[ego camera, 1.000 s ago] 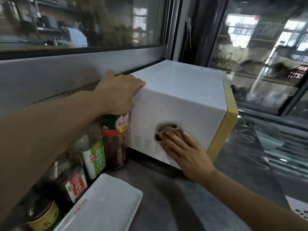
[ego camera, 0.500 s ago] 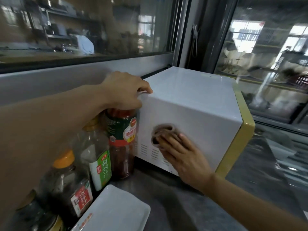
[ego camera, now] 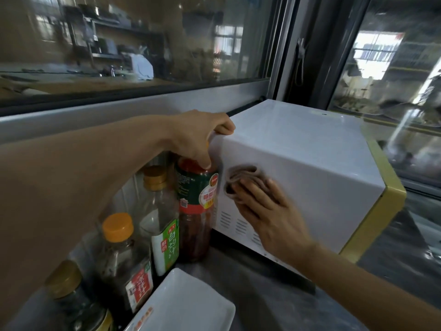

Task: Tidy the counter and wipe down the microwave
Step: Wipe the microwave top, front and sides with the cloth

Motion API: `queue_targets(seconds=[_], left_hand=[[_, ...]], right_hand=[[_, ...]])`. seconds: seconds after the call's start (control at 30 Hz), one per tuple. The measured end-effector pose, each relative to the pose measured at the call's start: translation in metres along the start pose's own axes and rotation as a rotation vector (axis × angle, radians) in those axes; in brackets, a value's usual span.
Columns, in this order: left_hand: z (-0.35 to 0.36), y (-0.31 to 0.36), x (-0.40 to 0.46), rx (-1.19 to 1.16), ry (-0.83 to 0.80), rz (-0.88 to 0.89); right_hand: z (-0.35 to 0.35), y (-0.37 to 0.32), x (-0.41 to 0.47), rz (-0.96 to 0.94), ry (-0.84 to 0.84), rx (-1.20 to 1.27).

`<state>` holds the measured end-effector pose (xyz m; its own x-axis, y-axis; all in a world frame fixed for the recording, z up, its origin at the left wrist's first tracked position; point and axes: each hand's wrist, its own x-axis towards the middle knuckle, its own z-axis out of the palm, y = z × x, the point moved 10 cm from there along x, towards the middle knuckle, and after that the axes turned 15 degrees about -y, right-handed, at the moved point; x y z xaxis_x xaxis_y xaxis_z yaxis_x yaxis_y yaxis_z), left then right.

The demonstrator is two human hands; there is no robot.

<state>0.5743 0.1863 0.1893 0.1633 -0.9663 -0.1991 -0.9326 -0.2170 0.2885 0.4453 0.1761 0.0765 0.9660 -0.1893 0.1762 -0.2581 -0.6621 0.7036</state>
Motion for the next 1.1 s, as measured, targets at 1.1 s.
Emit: queue_targets(seconds=[1.1], left_hand=[[0.004,0.019,-0.005,0.5,0.027,-0.109]], right_hand=[[0.022,-0.029,0.013,-0.107,-0.168,0.118]])
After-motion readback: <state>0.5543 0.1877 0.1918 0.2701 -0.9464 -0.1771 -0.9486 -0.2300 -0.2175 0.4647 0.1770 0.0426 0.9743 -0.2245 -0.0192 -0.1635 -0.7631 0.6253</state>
